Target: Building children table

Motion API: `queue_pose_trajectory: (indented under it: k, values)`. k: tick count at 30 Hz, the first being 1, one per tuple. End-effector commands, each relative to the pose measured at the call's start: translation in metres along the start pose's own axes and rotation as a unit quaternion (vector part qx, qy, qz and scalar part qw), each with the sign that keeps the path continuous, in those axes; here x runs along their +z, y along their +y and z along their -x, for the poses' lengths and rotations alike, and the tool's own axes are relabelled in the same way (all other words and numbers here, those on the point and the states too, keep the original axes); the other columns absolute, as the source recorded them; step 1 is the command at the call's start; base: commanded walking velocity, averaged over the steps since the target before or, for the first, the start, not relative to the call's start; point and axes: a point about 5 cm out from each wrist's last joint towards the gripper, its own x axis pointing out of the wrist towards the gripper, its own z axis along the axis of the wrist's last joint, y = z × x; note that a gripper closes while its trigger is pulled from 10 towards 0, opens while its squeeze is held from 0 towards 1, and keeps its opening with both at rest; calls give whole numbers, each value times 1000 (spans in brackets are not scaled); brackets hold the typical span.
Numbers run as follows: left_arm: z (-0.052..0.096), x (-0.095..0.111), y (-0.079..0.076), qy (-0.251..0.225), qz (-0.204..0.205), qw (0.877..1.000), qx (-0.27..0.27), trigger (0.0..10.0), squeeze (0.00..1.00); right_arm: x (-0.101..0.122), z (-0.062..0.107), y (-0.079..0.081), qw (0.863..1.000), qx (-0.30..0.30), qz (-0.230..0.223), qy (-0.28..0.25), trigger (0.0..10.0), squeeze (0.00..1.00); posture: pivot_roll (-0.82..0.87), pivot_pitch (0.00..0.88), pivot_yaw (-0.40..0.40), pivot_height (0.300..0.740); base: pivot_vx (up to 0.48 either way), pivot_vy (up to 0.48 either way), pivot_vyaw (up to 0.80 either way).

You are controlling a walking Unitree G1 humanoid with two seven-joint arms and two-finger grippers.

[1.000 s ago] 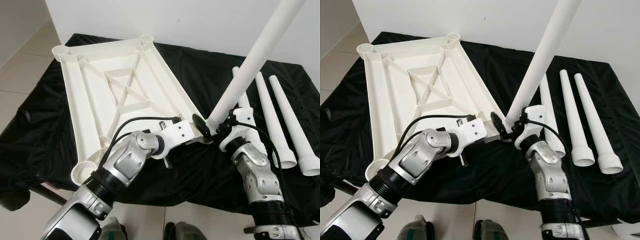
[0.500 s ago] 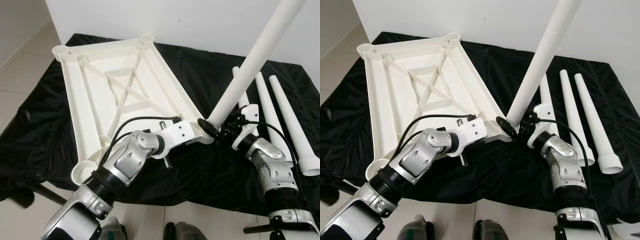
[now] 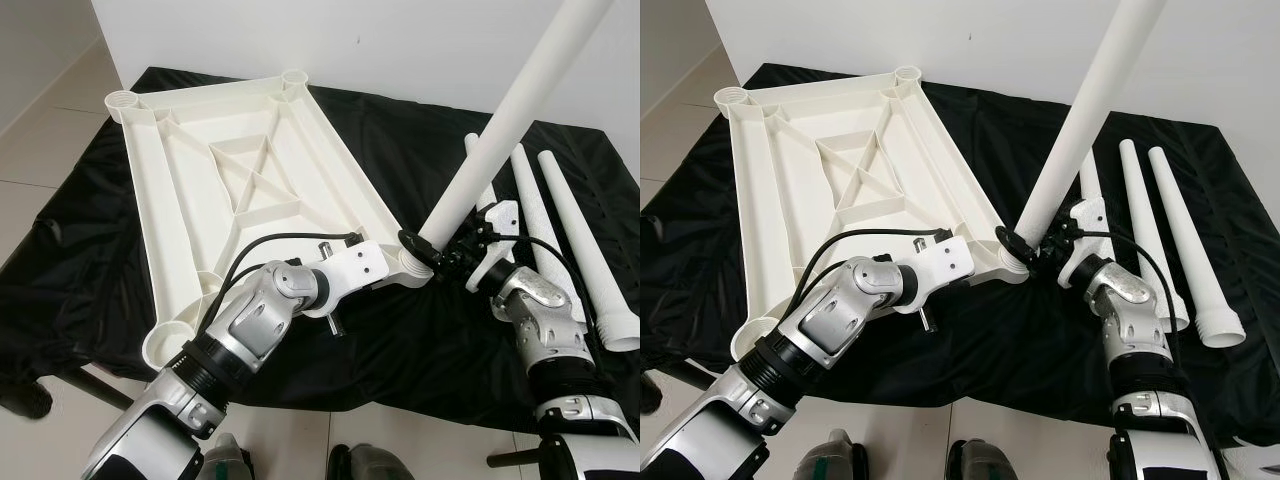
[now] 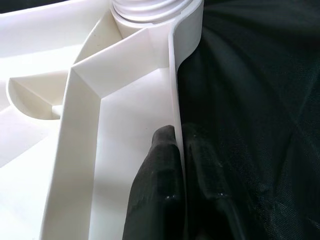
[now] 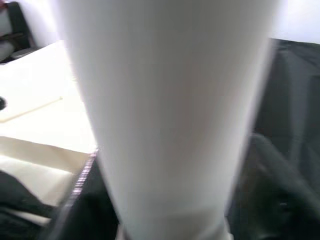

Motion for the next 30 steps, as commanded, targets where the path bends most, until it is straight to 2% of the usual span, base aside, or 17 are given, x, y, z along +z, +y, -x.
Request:
queue_pose_trajectory:
  k: [1, 8, 9, 11, 12, 23, 25, 28, 30]
  values:
    - [-1, -2, -2, 11, -8, 1000, 1, 10000, 0, -5, 3, -4, 1000, -10, -8, 7, 0, 0, -19, 44, -47, 740, 0, 0, 0]
    - [-1, -3, -4, 12, -8, 1000, 0, 10000, 0, -8, 6, -4, 1000, -10, -8, 9, 0, 0, -22, 43, -46, 740, 0, 0, 0]
    - [-1, -3, -4, 12, -8, 1000, 0, 10000, 0, -8, 6, -4, 1000, -11, -7, 9, 7255, 0, -22, 42, -46, 740, 0, 0, 0]
    - [-1, -3, -4, 12, -8, 1000, 0, 10000, 0, -9, 7, -4, 1000, -12, -9, 11, 7255, 0, -22, 42, -45, 740, 0, 0, 0]
    - [-1, -3, -4, 12, -8, 1000, -1, 10000, 0, -10, 7, -4, 1000, -13, -12, 11, 10000, 0, -23, 41, -46, 740, 0, 0, 0]
    - [-1, -3, -5, 11, -8, 1000, -1, 10000, 0, -11, 7, 4, 999, -40, -31, -7, 10000, 0, -22, 32, -55, 740, 0, 0, 0]
    - [-2, -3, -5, 11, -8, 1000, -1, 10000, 0, -13, 4, 11, 997, -63, -43, -13, 10000, 0, -20, 27, -59, 740, 0, 0, 0]
    - [-2, -3, -5, 11, -9, 1000, -1, 10000, 0, -13, 3, 14, 996, -70, -46, -15, 10000, 0, -20, 27, -59, 740, 0, 0, 0]
    - [-2, -4, -6, 11, -10, 1000, -2, 10000, 0, -11, -2, 24, 994, -100, -47, -25, 10000, 0, -19, 21, -59, 740, 0, 0, 0]
